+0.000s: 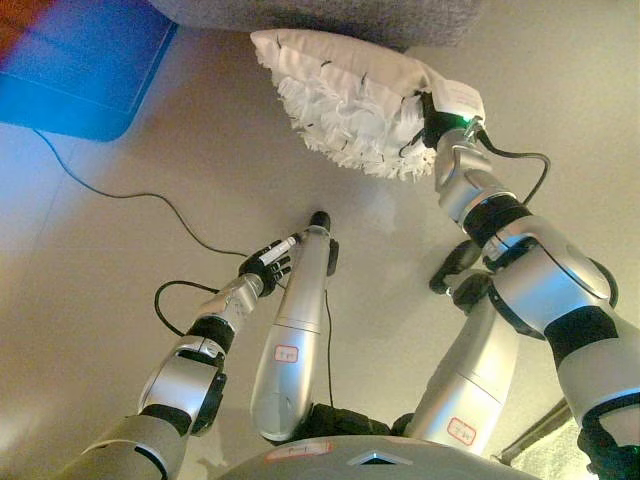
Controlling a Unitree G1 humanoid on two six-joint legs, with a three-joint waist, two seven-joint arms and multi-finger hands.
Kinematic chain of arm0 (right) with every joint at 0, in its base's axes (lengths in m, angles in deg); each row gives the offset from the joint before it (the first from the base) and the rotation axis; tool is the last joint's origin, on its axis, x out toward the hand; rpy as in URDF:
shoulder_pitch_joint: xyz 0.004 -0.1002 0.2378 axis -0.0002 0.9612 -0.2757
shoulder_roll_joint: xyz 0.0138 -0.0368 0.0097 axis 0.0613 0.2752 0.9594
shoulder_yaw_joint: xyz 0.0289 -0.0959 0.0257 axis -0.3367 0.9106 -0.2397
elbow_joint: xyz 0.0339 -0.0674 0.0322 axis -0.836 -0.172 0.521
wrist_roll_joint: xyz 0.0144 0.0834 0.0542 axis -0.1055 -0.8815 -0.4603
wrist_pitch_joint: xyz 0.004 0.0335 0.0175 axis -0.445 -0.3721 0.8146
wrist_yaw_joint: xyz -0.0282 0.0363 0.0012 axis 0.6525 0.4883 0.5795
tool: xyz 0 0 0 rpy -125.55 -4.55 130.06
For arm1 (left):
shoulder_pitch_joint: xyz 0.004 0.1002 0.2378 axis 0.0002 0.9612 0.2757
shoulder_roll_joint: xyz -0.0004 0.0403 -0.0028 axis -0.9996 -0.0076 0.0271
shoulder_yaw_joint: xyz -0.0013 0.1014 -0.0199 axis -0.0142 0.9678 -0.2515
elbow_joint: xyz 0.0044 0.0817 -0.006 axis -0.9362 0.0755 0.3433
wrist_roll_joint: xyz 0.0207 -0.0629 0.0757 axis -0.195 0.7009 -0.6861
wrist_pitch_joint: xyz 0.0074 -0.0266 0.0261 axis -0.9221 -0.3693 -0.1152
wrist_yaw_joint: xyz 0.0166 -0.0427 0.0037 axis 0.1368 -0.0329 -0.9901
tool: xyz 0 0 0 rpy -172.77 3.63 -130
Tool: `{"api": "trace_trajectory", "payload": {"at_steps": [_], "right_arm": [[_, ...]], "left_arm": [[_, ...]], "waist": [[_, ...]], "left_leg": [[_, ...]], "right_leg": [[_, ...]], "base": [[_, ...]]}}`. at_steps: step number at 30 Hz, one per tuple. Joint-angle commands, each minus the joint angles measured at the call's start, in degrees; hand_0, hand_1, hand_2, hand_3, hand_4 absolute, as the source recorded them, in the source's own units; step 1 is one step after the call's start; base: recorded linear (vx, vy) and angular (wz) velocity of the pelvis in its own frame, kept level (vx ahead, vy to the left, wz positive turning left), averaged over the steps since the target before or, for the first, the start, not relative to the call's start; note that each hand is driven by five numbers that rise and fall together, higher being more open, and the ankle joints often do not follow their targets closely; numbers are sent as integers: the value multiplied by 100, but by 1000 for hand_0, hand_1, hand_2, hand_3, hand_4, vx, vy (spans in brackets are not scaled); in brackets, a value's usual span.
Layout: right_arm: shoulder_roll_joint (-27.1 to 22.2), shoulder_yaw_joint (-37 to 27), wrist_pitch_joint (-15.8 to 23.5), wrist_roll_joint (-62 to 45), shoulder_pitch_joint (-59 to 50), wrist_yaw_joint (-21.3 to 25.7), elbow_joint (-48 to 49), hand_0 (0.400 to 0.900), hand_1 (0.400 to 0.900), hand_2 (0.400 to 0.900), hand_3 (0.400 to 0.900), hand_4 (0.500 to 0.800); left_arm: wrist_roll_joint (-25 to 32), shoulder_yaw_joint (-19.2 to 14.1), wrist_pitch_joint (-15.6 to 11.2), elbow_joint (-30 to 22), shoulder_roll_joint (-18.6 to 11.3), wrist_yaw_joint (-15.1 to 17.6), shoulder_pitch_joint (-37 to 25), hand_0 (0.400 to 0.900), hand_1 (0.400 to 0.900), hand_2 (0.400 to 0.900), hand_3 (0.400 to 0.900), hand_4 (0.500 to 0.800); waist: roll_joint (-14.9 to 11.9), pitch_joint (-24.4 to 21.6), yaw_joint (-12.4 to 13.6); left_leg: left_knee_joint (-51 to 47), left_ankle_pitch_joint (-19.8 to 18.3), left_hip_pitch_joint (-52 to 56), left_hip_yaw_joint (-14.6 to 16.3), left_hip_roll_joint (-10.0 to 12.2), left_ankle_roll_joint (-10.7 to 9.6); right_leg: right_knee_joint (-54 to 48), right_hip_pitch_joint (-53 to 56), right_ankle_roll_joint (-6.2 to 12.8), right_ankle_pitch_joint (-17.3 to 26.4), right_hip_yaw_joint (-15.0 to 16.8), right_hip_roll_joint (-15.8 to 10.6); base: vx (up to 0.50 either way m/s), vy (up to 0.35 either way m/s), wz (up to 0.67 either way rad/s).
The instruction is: Pick up the pillow and put it on the sofa.
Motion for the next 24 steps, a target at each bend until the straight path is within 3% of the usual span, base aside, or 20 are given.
{"api": "trace_trajectory", "payload": {"at_steps": [1,5,6,7,10,17,24], "right_arm": [[19,35,90,-72,-768,-169,152,900,900,900,900,800],[-50,199,-84,66,-1004,-427,-59,900,900,900,900,800],[-61,227,-89,103,-1044,-511,-83,788,788,788,788,733],[-76,278,-16,-11,-1130,-564,-145,400,400,400,400,500],[-135,282,114,-218,-1224,-603,-198,400,400,400,400,500],[-345,116,317,-334,-1227,-217,-122,400,400,400,400,500],[-450,-75,453,-276,-1032,-182,21,400,400,400,400,500]], "left_arm": [[-266,348,675,839,-132,384,1434,900,900,900,900,800],[-240,274,588,898,-202,271,1583,900,900,900,900,800],[-229,260,563,915,-214,269,1595,900,900,900,900,800],[-232,242,516,926,-242,255,1635,900,900,900,900,800],[-218,202,398,957,-326,195,1695,900,900,900,900,800],[-143,127,347,924,-403,182,1708,900,900,900,900,800],[41,92,403,888,-385,234,1812,900,900,900,900,800]], "waist": [[84,328,139],[147,328,180],[154,328,190],[171,328,210],[182,328,223],[137,328,178],[85,328,77]], "left_leg": [[199,-62,-348,-24,-146,631],[915,-239,-891,-91,-127,636],[1005,-271,-958,-100,-130,639],[1185,-333,-1090,-124,-108,645],[1565,-458,-1327,-154,-74,653],[1953,-604,-1419,-199,34,702],[1841,-409,-1077,-209,211,657]], "right_leg": [[528,73,71,-796,633,-119],[1137,-393,-52,-1057,782,-133],[1217,-458,-66,-1091,808,-136],[1401,-588,-90,-1155,862,-148],[1781,-817,-130,-1278,970,-132],[2205,-923,-144,-1409,1059,-152],[2269,-670,-157,-1340,1076,-120]], "base": [[0,0,0],[-40,-13,4],[-42,-27,3],[-51,-34,4],[-42,-36,4],[-17,-21,1],[13,-21,1]]}}
